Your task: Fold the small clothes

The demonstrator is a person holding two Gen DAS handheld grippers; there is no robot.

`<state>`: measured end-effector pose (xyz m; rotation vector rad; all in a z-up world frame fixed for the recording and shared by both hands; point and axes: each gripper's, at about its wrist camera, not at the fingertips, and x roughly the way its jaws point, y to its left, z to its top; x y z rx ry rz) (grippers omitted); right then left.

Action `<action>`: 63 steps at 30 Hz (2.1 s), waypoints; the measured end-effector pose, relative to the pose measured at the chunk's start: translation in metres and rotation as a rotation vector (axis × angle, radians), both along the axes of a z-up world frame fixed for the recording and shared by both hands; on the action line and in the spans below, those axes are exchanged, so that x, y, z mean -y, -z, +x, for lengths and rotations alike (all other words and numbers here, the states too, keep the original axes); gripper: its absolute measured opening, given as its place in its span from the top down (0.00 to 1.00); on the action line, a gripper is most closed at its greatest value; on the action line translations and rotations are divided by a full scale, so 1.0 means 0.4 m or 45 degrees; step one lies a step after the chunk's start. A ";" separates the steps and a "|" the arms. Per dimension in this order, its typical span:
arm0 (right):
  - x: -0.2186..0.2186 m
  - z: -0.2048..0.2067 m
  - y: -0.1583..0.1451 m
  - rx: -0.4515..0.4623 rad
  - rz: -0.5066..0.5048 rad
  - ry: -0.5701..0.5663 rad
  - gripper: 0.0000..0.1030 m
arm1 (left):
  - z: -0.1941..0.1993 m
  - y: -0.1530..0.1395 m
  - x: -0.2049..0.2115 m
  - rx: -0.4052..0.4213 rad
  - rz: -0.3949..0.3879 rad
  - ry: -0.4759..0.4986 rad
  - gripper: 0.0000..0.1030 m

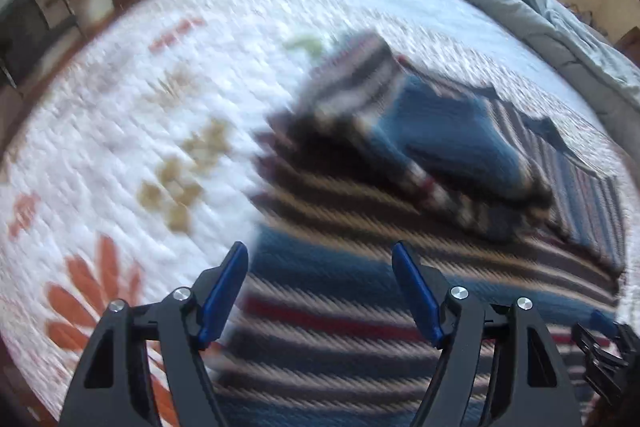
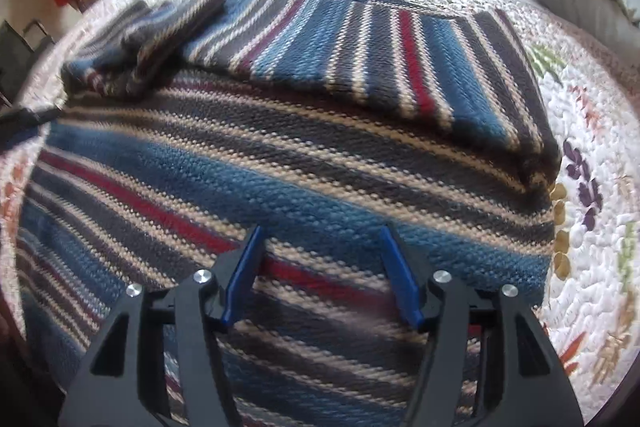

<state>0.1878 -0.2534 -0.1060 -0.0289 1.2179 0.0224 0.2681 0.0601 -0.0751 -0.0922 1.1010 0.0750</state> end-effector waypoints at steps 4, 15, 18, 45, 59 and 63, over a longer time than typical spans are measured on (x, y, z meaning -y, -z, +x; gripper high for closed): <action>-0.084 0.047 -0.049 -0.051 0.069 -0.036 0.43 | 0.009 0.010 -0.039 -0.021 0.047 0.016 0.25; -0.486 0.333 -0.140 -0.019 -0.006 -0.296 0.43 | -0.027 0.038 -0.148 -0.036 0.096 -0.031 0.16; -0.522 0.391 -0.099 -0.078 -0.014 -0.267 0.45 | -0.027 0.040 -0.181 -0.036 0.039 -0.061 0.16; -0.548 0.477 0.011 -0.138 0.000 -0.126 0.80 | -0.018 0.065 -0.183 -0.045 0.029 -0.084 0.15; -0.118 0.366 -0.210 0.057 0.123 0.066 0.84 | -0.034 0.044 -0.100 0.019 0.043 0.033 0.14; 0.060 0.333 -0.170 0.011 0.073 0.232 0.74 | -0.043 0.045 -0.049 0.036 0.086 0.100 0.14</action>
